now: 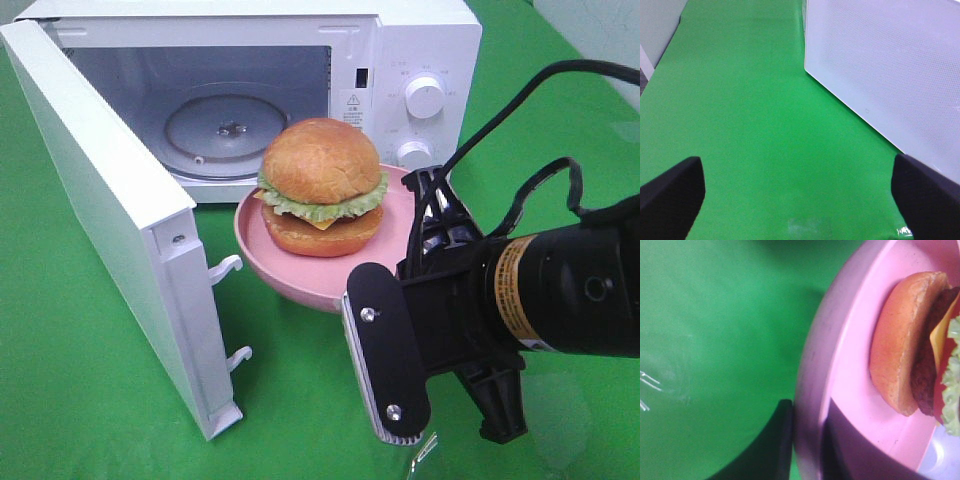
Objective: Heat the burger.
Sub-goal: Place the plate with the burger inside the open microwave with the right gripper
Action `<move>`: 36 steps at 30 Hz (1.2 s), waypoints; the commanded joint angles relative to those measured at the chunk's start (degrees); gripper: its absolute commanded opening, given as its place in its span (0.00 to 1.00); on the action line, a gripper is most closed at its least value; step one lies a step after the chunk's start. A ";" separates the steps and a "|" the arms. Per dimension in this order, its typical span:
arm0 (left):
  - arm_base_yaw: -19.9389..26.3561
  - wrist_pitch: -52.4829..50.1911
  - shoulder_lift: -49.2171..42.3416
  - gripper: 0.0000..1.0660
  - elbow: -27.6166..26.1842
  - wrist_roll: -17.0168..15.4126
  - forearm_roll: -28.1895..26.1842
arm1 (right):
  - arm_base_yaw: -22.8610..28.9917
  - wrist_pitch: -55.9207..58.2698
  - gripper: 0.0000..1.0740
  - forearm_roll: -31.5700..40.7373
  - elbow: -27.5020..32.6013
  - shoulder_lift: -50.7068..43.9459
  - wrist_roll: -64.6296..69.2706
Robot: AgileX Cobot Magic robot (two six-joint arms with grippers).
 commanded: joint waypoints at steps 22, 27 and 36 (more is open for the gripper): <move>-0.29 -0.80 -1.03 0.87 0.11 -0.06 -0.40 | -12.72 -19.82 0.00 34.32 -0.69 -0.74 -51.17; -0.29 -0.80 -1.03 0.87 0.11 -0.06 -0.40 | -12.72 -19.94 0.00 42.69 -0.69 -0.74 -59.59; -0.29 -0.80 -1.03 0.87 0.11 -0.06 -0.40 | -14.78 -19.94 0.00 64.06 -0.69 -0.57 -81.70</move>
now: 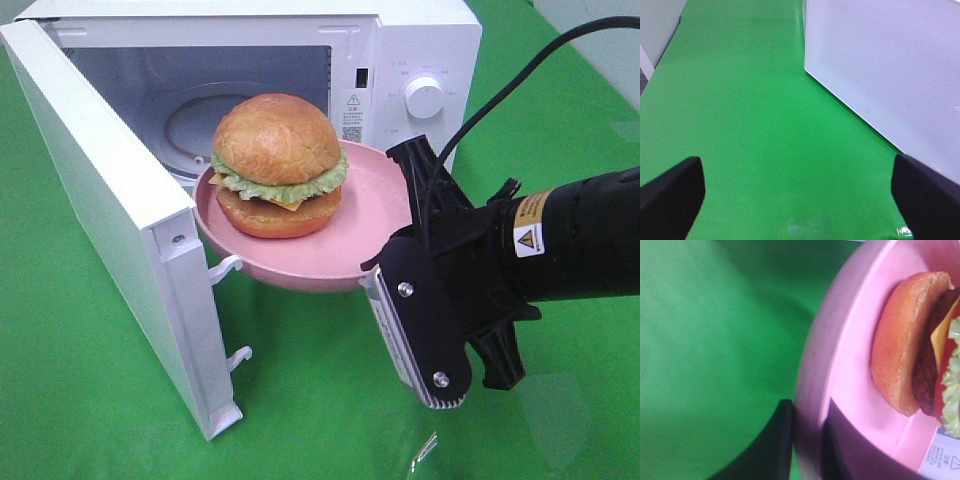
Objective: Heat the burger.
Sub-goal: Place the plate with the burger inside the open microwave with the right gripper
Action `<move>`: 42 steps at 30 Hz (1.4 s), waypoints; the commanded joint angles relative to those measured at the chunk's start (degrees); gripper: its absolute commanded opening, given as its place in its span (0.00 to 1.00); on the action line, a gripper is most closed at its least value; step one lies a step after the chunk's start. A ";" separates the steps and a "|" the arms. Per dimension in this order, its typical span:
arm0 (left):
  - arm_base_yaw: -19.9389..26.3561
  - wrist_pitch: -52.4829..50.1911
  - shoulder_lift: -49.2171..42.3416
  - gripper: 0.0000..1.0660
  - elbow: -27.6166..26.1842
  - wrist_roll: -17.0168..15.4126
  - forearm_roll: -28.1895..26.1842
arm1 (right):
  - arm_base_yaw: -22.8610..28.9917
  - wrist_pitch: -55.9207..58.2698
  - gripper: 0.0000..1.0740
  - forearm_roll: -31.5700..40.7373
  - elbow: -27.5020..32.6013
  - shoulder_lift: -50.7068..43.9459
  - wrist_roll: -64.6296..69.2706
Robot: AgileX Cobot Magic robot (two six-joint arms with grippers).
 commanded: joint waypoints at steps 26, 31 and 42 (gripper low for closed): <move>-0.29 -0.80 -1.03 0.87 0.11 -0.06 -0.40 | -1.72 -8.14 0.00 13.58 -1.95 5.56 -17.88; -0.29 -0.80 -1.03 0.87 0.11 -0.06 -0.40 | -1.72 -8.48 0.00 7.56 -3.84 6.53 -13.06; -0.29 -0.80 -1.03 0.87 0.11 -0.06 -0.40 | -1.72 -8.88 0.00 2.18 -9.45 11.80 -6.99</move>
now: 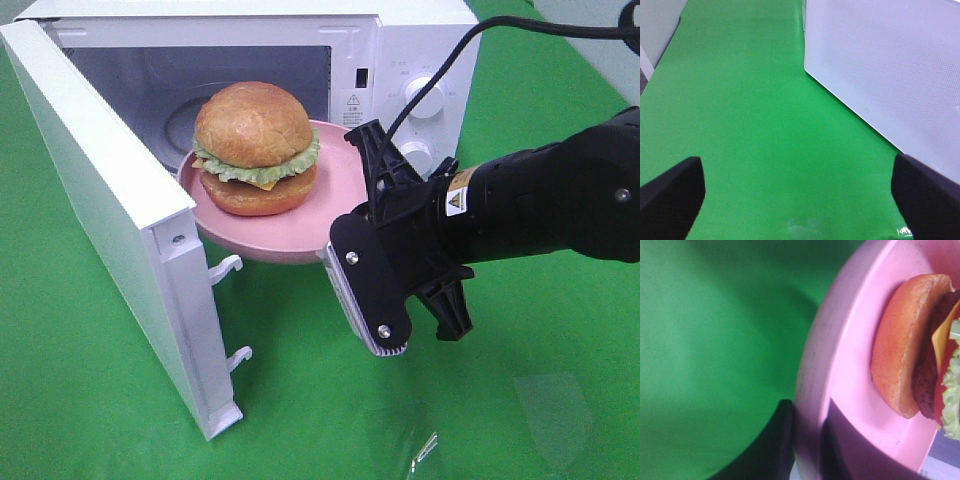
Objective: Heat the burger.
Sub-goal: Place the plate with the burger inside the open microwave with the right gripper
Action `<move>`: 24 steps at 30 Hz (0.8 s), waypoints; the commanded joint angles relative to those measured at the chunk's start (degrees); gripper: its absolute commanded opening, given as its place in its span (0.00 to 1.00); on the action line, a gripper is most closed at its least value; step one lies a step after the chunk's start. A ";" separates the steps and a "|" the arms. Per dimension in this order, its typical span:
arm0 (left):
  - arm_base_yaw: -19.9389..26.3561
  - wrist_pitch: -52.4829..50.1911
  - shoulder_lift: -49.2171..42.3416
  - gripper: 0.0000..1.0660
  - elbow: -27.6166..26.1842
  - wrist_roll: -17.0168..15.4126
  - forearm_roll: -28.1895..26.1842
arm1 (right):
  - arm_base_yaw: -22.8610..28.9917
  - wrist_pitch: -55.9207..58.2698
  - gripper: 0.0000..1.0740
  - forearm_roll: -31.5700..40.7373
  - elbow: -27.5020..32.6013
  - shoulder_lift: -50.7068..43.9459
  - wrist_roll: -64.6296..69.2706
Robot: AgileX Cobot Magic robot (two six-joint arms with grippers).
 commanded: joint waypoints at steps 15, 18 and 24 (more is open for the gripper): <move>-0.29 -0.80 -1.03 0.87 0.11 -0.06 -0.40 | 0.46 -4.70 0.00 -4.01 -8.37 7.05 1.15; -0.29 -0.80 -1.03 0.87 0.11 -0.06 -0.40 | 0.46 -4.64 0.00 -4.47 -9.45 8.14 1.15; -0.29 -0.80 -1.03 0.87 0.11 -0.06 -0.40 | 0.46 -4.35 0.00 -5.16 -13.29 11.06 1.32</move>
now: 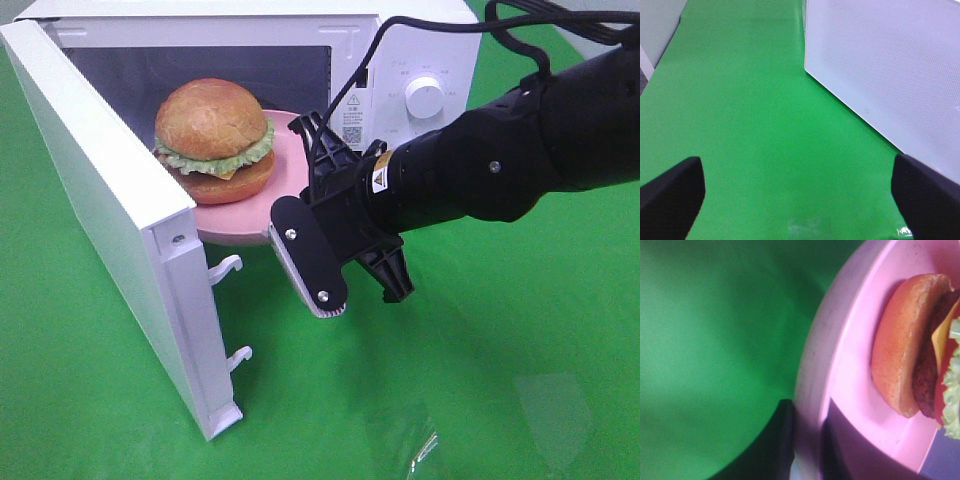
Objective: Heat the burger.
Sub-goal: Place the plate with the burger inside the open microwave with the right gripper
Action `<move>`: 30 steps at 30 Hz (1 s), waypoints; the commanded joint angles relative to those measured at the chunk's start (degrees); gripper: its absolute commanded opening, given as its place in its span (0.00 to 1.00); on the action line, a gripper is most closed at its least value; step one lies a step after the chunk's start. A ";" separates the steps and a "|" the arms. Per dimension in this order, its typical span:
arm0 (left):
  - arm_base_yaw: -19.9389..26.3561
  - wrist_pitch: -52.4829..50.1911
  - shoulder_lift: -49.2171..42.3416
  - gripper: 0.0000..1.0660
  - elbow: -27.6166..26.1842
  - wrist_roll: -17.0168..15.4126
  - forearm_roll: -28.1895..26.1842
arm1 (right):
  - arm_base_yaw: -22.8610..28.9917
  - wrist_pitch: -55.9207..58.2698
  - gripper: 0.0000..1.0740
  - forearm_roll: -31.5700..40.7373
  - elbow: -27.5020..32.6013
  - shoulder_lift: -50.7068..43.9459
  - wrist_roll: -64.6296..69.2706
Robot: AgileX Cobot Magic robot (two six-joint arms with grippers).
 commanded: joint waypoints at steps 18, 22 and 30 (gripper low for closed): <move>-0.29 -0.80 -1.03 0.87 0.11 -0.06 -0.40 | 0.11 -2.29 0.00 -1.38 -10.43 6.93 3.44; -0.29 -0.80 -1.03 0.87 0.11 -0.06 -0.40 | 0.11 -2.01 0.00 -1.43 -12.09 8.14 3.44; -0.29 -0.80 -1.03 0.87 0.11 -0.06 -0.40 | 0.11 -0.74 0.01 -2.75 -15.87 10.89 5.21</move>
